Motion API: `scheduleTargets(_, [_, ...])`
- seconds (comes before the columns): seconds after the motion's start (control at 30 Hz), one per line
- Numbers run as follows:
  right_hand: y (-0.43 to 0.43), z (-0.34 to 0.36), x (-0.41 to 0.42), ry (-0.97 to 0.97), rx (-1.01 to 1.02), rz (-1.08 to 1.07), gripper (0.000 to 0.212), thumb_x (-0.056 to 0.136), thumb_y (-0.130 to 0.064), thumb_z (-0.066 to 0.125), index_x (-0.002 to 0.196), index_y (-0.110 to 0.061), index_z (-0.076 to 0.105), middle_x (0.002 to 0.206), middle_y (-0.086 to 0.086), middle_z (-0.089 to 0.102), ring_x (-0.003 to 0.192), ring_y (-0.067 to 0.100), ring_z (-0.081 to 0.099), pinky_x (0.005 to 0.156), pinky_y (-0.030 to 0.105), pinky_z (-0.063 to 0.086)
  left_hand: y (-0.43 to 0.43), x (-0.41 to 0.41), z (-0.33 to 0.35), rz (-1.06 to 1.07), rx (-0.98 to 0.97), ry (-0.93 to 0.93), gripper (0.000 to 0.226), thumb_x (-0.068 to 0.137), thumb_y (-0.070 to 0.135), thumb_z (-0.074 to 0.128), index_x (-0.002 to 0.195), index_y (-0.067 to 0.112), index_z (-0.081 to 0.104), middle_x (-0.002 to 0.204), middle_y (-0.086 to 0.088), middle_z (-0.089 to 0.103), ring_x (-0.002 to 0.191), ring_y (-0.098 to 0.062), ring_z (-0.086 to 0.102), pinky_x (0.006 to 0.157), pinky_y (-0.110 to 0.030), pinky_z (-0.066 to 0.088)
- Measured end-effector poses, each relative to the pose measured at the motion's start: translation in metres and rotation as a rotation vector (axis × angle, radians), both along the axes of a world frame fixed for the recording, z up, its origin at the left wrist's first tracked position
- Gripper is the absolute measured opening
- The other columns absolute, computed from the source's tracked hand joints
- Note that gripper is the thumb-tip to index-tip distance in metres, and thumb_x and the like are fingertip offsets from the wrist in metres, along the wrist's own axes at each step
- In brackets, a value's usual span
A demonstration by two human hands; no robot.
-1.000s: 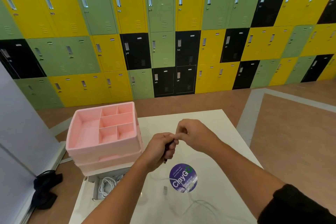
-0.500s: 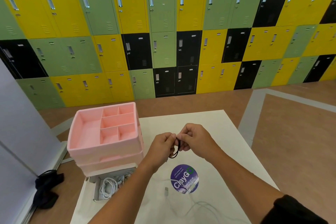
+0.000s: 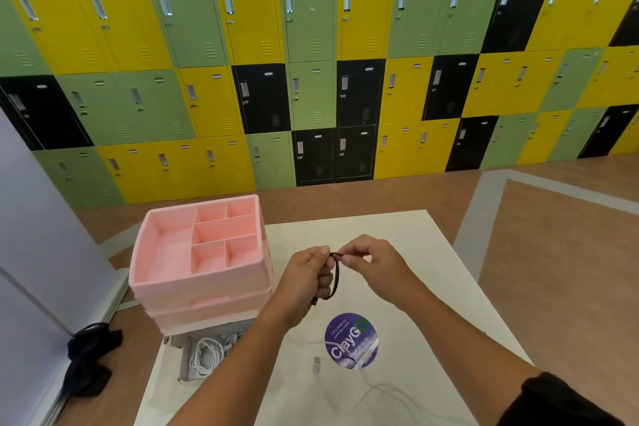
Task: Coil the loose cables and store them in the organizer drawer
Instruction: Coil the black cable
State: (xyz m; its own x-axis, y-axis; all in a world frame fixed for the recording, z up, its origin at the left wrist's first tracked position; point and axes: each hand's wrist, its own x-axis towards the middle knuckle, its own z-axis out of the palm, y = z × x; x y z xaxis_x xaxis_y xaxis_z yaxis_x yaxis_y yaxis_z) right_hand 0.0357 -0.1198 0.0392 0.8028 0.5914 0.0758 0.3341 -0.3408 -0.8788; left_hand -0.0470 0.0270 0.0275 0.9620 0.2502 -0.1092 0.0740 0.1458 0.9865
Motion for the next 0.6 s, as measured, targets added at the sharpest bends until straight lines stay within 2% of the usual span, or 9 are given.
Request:
scheduleTargets(0.07, [0.0,0.001,0.0,-0.08,-0.028,-0.033,0.01,0.093,-0.018,0.069,0.098,-0.022,0.077,0.094,-0.005,0.063,0.086,0.005,0.059,0.077,0.02,0.045,-0.002,0.0,0.0,0.0,-0.015,-0.01,0.036,0.109,0.022,0.037,0.079,0.009,0.051,0.064,0.001,0.023,0.054,-0.011,0.018,0.055,-0.032,0.012])
scheduleTargets(0.17, [0.005,0.002,0.0,-0.047,-0.017,-0.045,0.011,0.092,-0.014,0.069,0.095,-0.018,0.079,0.084,-0.004,0.07,0.075,0.01,0.065,0.07,0.024,0.052,-0.005,0.0,0.001,-0.003,-0.05,-0.033,0.036,0.109,0.022,0.037,0.079,0.009,0.05,0.064,0.0,0.021,0.054,-0.011,0.017,0.053,-0.029,0.013])
scheduleTargets(0.27, [0.006,0.002,-0.002,0.108,0.096,-0.044,0.012,0.092,-0.005,0.066,0.092,-0.007,0.078,0.076,0.008,0.074,0.065,0.016,0.069,0.065,0.027,0.059,-0.004,0.002,0.001,0.003,-0.002,-0.061,0.036,0.109,0.024,0.038,0.079,0.009,0.05,0.061,0.001,0.025,0.052,-0.011,0.02,0.049,-0.025,0.019])
scheduleTargets(0.4, [0.005,-0.001,-0.005,0.389,0.29,-0.036,0.01,0.093,0.002,0.064,0.096,0.004,0.073,0.079,0.019,0.072,0.068,0.025,0.069,0.067,0.031,0.059,0.002,0.002,0.001,0.032,0.181,-0.067,0.035,0.108,0.026,0.043,0.081,0.009,0.058,0.059,0.0,0.034,0.052,-0.012,0.029,0.051,-0.024,0.029])
scheduleTargets(0.6, [0.005,-0.009,-0.007,0.537,0.312,0.019,0.016,0.098,-0.002,0.057,0.099,0.003,0.072,0.09,0.02,0.073,0.079,0.027,0.071,0.076,0.035,0.058,0.005,-0.001,-0.005,0.03,0.35,-0.07,0.037,0.107,0.027,0.045,0.076,0.012,0.061,0.059,0.003,0.048,0.055,-0.011,0.039,0.055,-0.028,0.036])
